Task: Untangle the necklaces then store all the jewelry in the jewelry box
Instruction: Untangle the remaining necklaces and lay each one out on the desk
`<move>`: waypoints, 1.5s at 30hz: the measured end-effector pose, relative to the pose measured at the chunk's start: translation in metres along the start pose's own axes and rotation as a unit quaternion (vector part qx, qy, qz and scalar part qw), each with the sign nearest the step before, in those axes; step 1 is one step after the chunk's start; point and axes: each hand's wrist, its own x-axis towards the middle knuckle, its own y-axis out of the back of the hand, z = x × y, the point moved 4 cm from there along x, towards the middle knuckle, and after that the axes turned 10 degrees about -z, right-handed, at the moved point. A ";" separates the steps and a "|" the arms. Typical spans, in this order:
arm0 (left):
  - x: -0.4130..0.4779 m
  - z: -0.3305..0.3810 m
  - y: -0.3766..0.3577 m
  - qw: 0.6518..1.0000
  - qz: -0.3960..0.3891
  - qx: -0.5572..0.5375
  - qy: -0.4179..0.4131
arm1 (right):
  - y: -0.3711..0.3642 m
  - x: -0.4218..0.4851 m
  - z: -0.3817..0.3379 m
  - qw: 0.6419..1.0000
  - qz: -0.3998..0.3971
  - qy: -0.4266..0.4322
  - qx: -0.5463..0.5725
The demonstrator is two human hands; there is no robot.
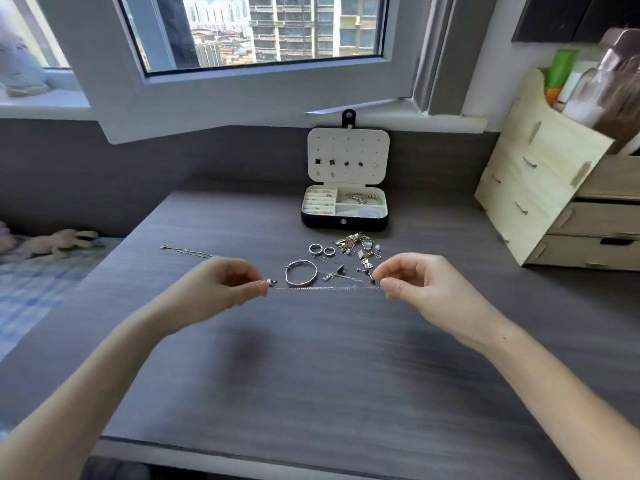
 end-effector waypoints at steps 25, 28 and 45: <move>0.002 -0.087 0.098 0.912 0.254 0.290 0.141 | -0.111 0.066 -0.013 0.912 0.067 0.143 -0.379; 0.014 -0.049 0.072 0.931 0.258 0.253 0.056 | -0.087 0.057 -0.001 0.909 0.121 0.137 -0.375; 0.075 0.014 -0.037 0.950 0.101 0.294 -0.029 | 0.004 0.037 0.052 0.909 0.212 0.070 -0.352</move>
